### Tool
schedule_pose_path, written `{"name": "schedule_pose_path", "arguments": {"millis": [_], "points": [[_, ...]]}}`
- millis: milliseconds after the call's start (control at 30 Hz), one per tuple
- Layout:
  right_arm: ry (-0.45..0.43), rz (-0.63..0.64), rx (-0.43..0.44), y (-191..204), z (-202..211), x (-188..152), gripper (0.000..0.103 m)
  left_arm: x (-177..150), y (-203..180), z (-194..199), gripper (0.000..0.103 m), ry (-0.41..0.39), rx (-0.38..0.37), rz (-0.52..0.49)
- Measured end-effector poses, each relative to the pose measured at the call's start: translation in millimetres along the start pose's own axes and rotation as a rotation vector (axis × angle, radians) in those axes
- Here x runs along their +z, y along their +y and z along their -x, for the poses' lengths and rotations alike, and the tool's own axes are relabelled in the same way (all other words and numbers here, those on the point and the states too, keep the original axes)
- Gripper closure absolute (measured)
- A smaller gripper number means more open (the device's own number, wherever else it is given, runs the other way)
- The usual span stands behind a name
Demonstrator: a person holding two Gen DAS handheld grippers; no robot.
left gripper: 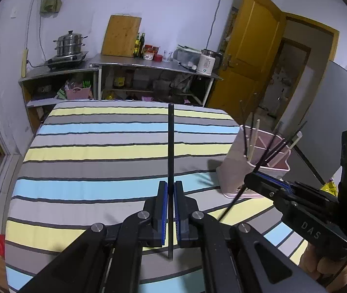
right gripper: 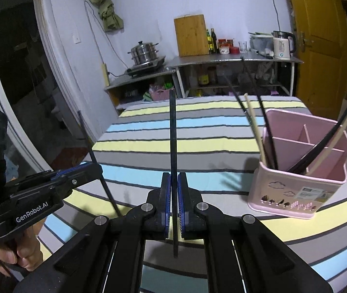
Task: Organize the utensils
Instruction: 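Lift both held black chopsticks up toward the pink holder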
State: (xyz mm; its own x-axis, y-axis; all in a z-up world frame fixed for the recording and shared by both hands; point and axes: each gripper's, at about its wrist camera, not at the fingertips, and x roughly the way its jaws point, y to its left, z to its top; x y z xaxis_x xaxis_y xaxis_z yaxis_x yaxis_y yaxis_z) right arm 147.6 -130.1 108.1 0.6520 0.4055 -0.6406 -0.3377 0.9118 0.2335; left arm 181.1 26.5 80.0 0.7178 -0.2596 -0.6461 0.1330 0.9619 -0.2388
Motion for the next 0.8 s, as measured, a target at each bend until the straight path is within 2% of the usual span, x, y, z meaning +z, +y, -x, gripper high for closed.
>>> {"name": "schedule_pose_path", "arguments": {"millis": [800], "points": [[-0.086,-0.008,-0.016,-8.5,52.7,-3.2,0.098,6.1,-29.1,18.3,0.098,-0.004,-0.069,-0.042]]}}
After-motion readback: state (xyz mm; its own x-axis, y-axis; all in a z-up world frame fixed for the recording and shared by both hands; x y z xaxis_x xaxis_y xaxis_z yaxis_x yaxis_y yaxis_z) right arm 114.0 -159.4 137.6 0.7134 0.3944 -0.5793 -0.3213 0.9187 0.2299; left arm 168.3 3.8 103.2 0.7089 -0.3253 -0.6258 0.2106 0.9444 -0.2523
